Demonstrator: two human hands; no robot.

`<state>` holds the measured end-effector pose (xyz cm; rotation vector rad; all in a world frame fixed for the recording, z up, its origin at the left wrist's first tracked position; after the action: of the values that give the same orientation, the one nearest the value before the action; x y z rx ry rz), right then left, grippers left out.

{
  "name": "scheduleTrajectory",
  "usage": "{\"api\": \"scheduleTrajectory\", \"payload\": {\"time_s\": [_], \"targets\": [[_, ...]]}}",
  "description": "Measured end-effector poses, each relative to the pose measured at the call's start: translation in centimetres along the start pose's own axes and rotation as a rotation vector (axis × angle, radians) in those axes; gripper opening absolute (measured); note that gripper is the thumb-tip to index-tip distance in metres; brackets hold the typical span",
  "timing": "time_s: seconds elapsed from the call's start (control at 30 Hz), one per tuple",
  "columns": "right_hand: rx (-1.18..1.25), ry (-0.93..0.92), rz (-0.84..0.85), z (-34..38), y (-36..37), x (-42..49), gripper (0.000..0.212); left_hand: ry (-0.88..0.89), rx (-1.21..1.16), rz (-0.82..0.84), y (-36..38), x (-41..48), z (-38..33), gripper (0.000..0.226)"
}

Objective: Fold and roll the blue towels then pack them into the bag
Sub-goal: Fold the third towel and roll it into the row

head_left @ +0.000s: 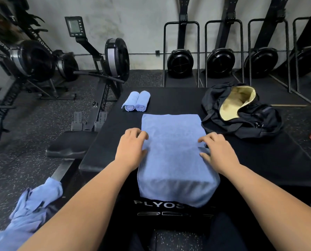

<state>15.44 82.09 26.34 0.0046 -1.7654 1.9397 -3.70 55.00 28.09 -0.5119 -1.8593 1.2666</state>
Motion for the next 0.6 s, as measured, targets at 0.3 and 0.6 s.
{"api": "scheduleTrajectory", "payload": {"time_s": [0.3,0.6], "targets": [[-0.002,-0.325,0.158,-1.5,-0.4,-4.3,0.051,0.229,-0.131,0.166,2.1,-4.9,2.6,0.044],[-0.041,-0.382,-0.048,-0.5,-0.6,-2.1,0.021,0.109,-0.253,0.047,1.5,-3.0,2.3,0.018]]}}
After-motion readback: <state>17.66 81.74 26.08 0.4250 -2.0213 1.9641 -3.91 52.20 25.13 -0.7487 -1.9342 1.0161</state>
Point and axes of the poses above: each hand's wrist, its own x-axis towards the middle knuckle, its own y-axis out of the palm, z = x × y, the point moved 5 cm from there along x, towards the middle knuckle, and after that the axes turned 1 degree about y, right-handed, at the moved point
